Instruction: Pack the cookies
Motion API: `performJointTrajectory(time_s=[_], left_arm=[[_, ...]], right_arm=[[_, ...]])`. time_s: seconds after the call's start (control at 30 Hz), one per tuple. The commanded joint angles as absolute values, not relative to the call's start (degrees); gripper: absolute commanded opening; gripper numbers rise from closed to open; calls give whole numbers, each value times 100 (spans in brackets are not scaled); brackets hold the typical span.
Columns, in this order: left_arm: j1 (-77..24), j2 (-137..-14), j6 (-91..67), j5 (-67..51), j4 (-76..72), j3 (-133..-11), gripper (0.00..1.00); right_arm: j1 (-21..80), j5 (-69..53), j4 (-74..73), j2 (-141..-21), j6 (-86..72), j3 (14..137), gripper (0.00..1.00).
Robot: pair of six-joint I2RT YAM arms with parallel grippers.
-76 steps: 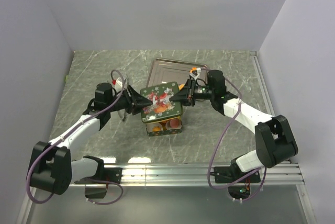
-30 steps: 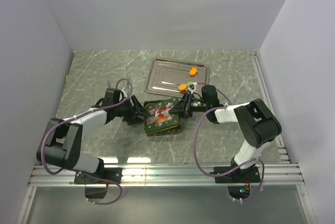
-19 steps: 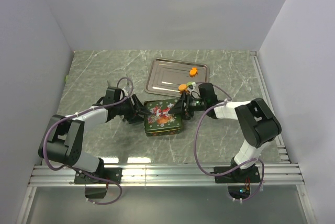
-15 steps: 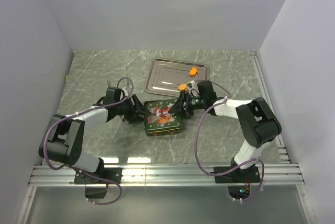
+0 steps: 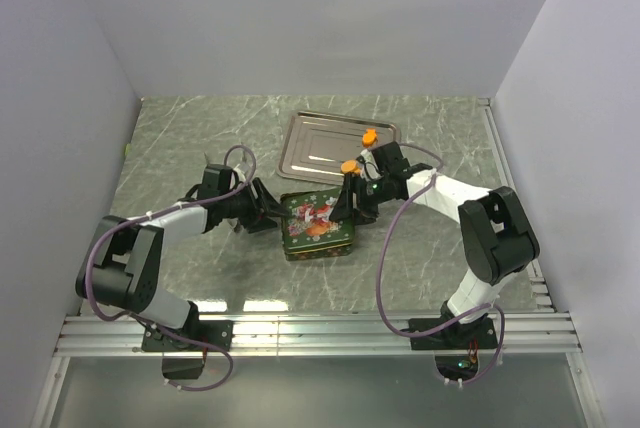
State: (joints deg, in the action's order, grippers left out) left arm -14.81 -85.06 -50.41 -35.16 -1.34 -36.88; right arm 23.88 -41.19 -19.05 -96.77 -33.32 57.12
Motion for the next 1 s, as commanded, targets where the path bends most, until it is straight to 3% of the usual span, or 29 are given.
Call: performJointTrajectory(time_s=[0.0,0.4,0.57,0.97], left_arm=[[-1477,-8569,-5062,-3656,-413,-3788,63],[-1564,-8798,-5001,-3490,-273,-4033,62],[-1784,-9017,-4817,-3226,-18,-4350,62],[-1811,-9114,-4834,-3164,88,-4412,61]], right_arm=[[2399,-3552,-2917,-9668,-2813,6063,63],[2382,-3181,-4087,-9650,-2610,6863,63],[2382,-3033,-4438,-9694,-2523,7180,70],[2320,-2874,-4588,-9756,-2452,7023,69]])
